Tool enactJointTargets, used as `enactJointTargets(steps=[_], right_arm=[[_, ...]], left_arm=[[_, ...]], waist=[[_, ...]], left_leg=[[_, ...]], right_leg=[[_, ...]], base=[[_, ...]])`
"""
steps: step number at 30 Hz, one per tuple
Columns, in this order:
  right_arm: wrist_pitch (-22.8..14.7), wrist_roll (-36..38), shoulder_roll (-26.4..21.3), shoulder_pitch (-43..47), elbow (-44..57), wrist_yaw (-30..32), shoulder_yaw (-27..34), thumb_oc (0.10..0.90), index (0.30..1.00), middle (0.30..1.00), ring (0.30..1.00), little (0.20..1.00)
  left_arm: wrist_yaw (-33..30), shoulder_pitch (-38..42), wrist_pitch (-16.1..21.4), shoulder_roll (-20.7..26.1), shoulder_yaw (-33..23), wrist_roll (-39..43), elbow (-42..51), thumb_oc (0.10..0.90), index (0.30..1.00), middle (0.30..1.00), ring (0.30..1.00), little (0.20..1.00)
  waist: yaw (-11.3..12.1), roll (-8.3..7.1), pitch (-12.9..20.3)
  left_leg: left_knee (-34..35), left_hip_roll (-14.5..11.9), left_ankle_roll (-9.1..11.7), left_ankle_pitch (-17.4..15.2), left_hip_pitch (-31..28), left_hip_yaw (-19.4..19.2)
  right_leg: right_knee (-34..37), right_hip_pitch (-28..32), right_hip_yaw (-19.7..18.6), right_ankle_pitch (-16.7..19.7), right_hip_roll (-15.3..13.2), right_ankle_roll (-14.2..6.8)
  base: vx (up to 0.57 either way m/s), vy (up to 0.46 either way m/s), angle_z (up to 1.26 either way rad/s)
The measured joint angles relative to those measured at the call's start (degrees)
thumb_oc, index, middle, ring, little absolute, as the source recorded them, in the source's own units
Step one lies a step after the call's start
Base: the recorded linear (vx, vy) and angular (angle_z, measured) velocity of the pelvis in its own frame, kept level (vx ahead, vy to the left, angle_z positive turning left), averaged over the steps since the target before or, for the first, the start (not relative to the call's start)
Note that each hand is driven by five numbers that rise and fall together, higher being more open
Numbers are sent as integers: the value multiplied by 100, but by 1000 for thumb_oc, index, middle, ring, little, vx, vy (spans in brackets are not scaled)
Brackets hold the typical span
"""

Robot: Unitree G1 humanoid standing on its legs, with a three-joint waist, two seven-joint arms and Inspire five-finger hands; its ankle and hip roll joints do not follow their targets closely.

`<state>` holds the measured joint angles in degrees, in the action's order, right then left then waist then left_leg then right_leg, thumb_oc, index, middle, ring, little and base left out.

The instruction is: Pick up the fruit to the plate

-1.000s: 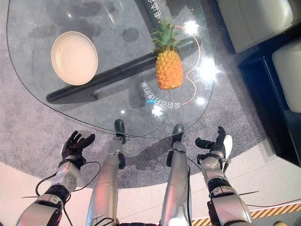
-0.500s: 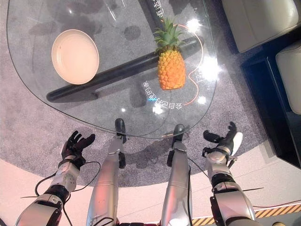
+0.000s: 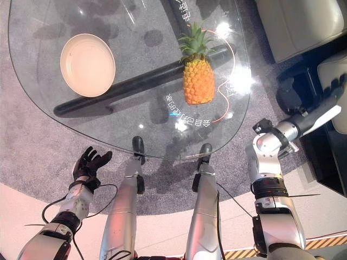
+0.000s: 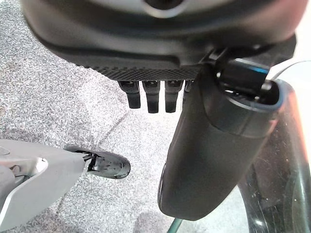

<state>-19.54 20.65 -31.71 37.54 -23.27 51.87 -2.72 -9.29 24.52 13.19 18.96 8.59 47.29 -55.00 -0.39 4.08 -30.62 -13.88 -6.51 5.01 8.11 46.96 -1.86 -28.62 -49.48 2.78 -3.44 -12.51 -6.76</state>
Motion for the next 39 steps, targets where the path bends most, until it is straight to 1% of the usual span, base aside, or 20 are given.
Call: enactJointTargets(steps=[1,4,8,12,15,20,25,30,39], right_arm=[[25,-56,0,2,77,-45,-54,800,900,900,900,900],[239,-346,26,-24,526,-435,-418,800,900,900,900,900],[465,-807,280,-180,844,-786,-584,800,900,900,900,900],[595,-899,448,-237,863,-935,-736,800,900,900,900,900],[722,-925,476,-239,868,-1073,-832,800,900,900,900,900],[1080,-1061,492,-250,1067,-1168,-1097,800,900,900,900,900],[1226,-1062,530,-248,1088,-1181,-1235,800,900,900,900,900],[1300,-1062,581,-237,1089,-1183,-1279,800,900,900,900,900],[1540,-1061,601,-237,1304,-1244,-1423,800,900,900,900,900]], left_arm=[[0,0,-6,0,0,0,-1,800,900,900,900,900],[1,0,-15,-16,-1,-5,1,800,900,900,900,900],[1,-8,2,-47,-4,-53,-4,800,900,900,900,900],[5,-19,22,-76,-3,-143,-2,800,900,900,900,900],[5,-29,28,-95,-2,-143,-2,800,900,900,900,900],[-6,-40,81,-205,-4,-165,1,800,900,900,900,900],[-5,-41,109,-293,6,-193,31,800,900,900,900,900],[-23,-42,109,-306,7,-194,30,800,900,900,900,900],[-30,-82,109,-353,7,-194,64,800,900,900,900,900]], waist=[[-3,0,0],[6,0,0],[5,0,0],[6,0,0],[8,0,0],[9,1,0],[11,2,0],[13,3,0],[16,8,0]], left_leg=[[1,3,0,0,0,0],[4,22,-2,-2,4,-2],[16,60,-8,-6,4,-4],[37,70,-9,-6,0,-7],[74,78,-13,0,-17,-20],[94,106,-4,6,-87,-78],[94,111,-4,6,-92,-77],[107,114,-6,6,-111,-80],[198,123,-15,34,-175,-110]], right_leg=[[0,0,0,-1,-4,-1],[-1,-3,-2,-11,-23,-14],[3,-7,-6,-49,-63,-32],[4,-6,-8,-49,-71,-34],[4,-9,-8,-47,-81,-37],[-9,9,-35,-49,-120,-45],[-19,14,-31,-53,-127,-49],[-20,17,-34,-55,-130,-51],[-30,33,-47,-69,-142,-54]], base=[[0,0,0],[1,3,1],[4,7,3],[0,0,0],[0,0,0],[4,9,-1],[0,0,0],[0,0,0],[0,0,0]])
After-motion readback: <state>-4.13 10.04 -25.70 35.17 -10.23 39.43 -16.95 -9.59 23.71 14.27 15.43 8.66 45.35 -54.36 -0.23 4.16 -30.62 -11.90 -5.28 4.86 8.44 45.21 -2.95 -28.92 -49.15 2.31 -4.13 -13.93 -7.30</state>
